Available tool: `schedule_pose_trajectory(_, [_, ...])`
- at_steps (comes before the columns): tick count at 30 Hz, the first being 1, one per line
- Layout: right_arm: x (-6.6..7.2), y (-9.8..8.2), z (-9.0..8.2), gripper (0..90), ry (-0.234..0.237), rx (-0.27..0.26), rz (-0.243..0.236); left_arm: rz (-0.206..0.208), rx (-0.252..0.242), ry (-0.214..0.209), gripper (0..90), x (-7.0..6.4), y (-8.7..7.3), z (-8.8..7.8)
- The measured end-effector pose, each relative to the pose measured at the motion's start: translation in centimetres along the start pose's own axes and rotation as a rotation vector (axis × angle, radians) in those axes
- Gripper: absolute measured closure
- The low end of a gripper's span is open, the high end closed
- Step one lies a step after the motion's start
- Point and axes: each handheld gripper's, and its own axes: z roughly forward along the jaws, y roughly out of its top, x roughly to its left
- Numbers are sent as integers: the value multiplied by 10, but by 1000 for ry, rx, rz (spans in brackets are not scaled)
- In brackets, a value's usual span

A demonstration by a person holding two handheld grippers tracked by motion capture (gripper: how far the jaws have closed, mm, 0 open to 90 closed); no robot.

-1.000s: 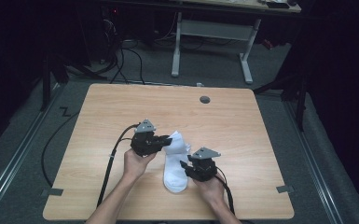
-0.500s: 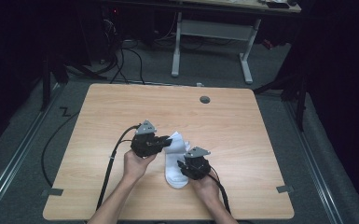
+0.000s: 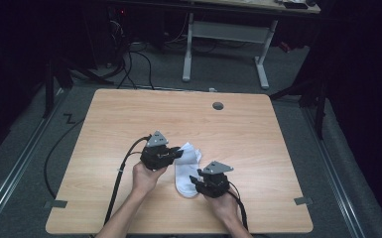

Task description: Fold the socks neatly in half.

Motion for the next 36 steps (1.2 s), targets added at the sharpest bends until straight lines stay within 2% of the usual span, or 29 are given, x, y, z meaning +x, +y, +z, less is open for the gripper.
schedule_pose_trajectory(3, [4,-7,-5,587,21,3,-6,5,3,2,785,-1,0,1])
schedule_pose_trajectory(6, [8,-12,4,586,13,41,-25,23,5,6,785,-5,0,0])
schedule_pose_trajectory(7, [8,-14,7,589,14,36,-26,31,4,5,784,-7,-1,-1])
schedule_pose_trajectory(11, [10,-10,12,606,-31,37,-40,62,14,11,783,-15,-5,-3])
schedule_pose_trajectory(18, [12,-8,16,606,-56,36,-40,93,43,21,776,-27,-18,-2])
schedule_pose_trajectory(27, [13,-6,17,607,-69,38,-32,85,76,13,761,-34,-34,1])
schedule_pose_trajectory(31, [12,-5,18,606,-65,47,-28,70,97,1,750,-35,-40,3])
schedule_pose_trajectory(36, [11,-5,18,596,-57,39,-18,65,106,8,748,-36,-46,5])
